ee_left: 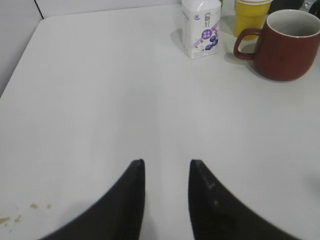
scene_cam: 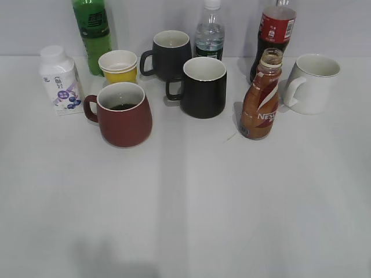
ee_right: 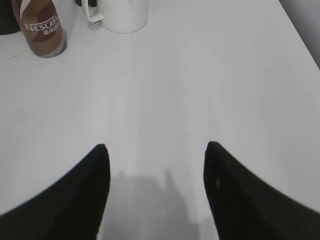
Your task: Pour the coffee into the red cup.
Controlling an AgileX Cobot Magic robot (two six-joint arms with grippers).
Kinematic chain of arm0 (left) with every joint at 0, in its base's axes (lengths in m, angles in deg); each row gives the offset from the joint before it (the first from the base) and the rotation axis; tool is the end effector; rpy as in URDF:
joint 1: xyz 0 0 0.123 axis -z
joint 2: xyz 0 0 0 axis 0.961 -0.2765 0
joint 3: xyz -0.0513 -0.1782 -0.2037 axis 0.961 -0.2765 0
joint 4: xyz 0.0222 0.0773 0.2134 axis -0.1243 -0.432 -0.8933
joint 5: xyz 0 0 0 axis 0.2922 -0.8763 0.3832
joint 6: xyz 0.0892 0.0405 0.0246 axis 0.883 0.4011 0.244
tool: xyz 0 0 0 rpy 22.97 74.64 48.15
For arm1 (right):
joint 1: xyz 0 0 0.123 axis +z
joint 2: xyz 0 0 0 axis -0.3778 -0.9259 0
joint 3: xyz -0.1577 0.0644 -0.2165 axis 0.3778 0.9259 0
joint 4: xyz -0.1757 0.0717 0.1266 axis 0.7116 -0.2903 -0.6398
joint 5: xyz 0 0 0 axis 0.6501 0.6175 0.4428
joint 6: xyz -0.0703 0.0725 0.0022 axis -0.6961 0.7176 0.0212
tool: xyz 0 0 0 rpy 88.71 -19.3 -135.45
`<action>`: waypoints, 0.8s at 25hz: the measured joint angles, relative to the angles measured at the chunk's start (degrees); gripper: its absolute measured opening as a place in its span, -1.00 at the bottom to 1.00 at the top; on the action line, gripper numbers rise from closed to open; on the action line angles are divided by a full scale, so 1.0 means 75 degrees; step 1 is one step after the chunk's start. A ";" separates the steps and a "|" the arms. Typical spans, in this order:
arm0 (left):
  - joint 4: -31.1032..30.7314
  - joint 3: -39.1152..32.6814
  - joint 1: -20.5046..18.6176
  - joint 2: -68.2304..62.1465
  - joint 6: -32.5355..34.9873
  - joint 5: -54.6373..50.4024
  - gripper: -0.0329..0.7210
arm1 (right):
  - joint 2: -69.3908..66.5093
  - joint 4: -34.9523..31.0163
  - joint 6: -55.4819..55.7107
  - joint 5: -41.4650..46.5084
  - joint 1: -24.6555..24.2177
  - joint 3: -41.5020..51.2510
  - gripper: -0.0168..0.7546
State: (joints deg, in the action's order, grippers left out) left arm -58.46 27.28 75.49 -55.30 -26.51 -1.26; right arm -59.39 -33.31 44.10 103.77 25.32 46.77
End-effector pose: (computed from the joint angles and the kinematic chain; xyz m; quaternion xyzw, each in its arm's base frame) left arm -0.0110 0.0004 0.2659 0.0327 0.8471 0.0061 0.5304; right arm -0.0074 -0.0032 0.2629 -0.0248 0.8454 -0.0032 0.5336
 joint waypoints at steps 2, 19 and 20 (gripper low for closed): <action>0.0000 0.0000 0.0000 0.0000 0.0000 0.0000 -0.28 | 0.0000 0.0000 0.0000 0.0000 0.0000 0.0000 0.21; 0.0000 0.0000 0.0000 0.0000 0.0000 0.0000 -0.28 | 0.0000 0.0000 0.0000 0.0000 0.0000 0.0000 0.21; 0.0000 0.0000 0.0000 0.0000 0.0000 0.0000 -0.28 | 0.0000 0.0000 0.0000 0.0000 0.0000 0.0000 0.21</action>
State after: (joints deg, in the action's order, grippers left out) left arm -58.46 27.28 75.49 -55.30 -26.51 -1.26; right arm -59.39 -33.31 44.10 103.77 25.32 46.77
